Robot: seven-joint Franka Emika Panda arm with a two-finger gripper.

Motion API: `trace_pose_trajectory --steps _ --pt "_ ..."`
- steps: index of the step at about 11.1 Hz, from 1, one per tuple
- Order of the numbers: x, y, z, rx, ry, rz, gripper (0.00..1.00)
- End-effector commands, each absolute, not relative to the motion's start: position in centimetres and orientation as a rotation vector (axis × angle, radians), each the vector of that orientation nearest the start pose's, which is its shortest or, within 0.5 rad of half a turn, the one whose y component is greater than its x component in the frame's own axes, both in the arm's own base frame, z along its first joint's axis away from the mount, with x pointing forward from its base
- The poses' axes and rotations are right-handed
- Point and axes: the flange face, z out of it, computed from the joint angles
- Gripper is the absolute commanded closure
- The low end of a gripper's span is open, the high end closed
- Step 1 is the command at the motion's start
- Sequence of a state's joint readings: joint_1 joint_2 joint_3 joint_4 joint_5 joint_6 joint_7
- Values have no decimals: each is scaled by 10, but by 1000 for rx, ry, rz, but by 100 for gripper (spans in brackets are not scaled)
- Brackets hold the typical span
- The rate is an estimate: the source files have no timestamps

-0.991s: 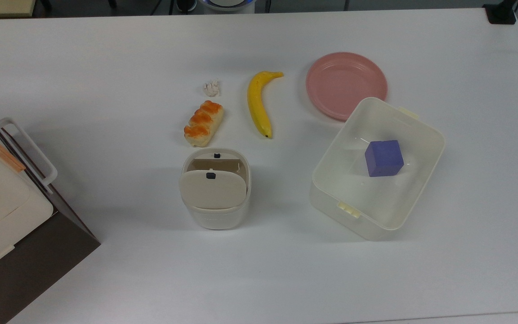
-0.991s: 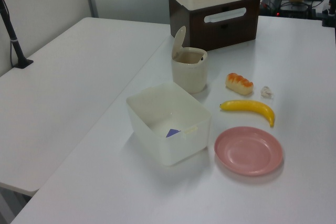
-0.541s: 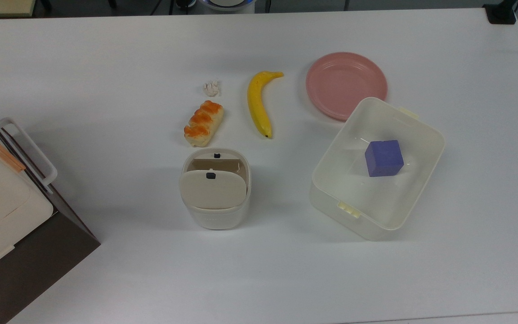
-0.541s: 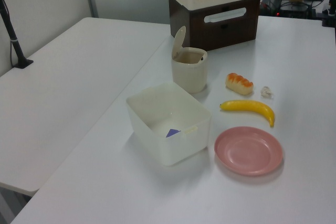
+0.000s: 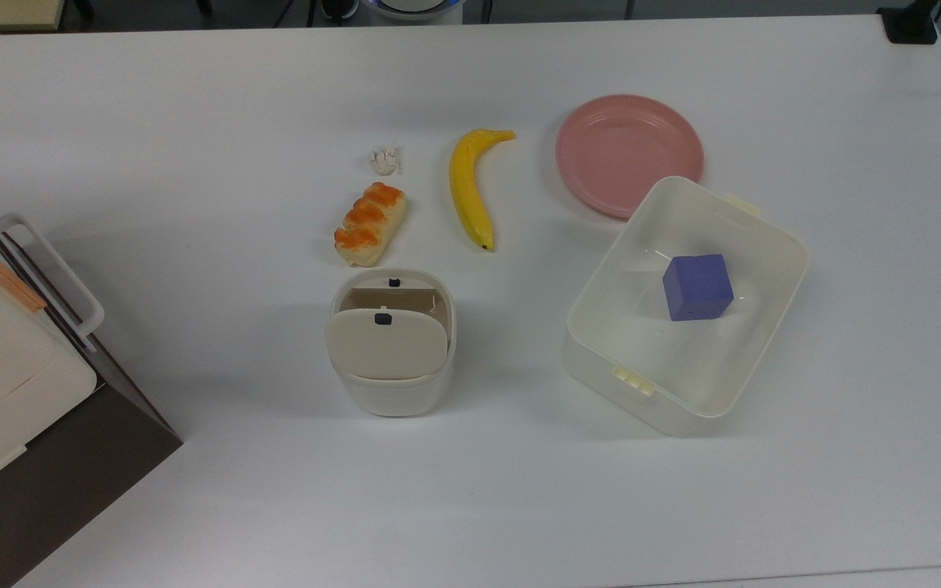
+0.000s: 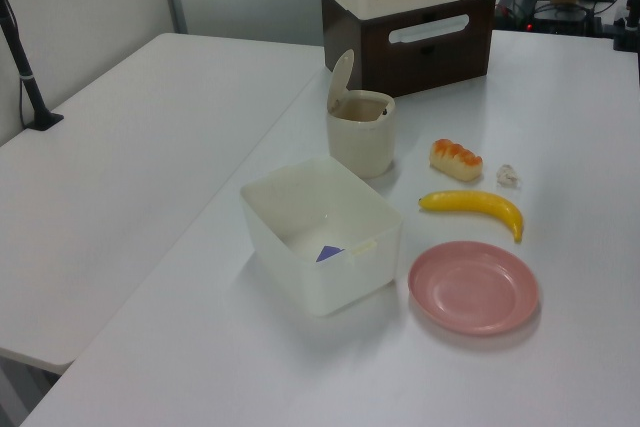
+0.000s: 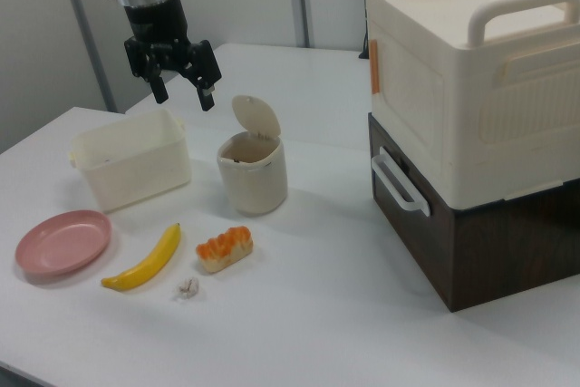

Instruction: Open the trash can

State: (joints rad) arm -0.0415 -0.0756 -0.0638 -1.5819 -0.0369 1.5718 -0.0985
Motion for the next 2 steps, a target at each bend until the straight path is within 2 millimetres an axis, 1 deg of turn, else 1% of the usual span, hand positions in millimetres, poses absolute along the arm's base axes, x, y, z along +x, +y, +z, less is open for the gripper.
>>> trace_pose_trajectory --steps 1,2 --pt "519 -57 661 -3135 81 -87 0" --pt "520 -56 661 -3129 114 -92 0"
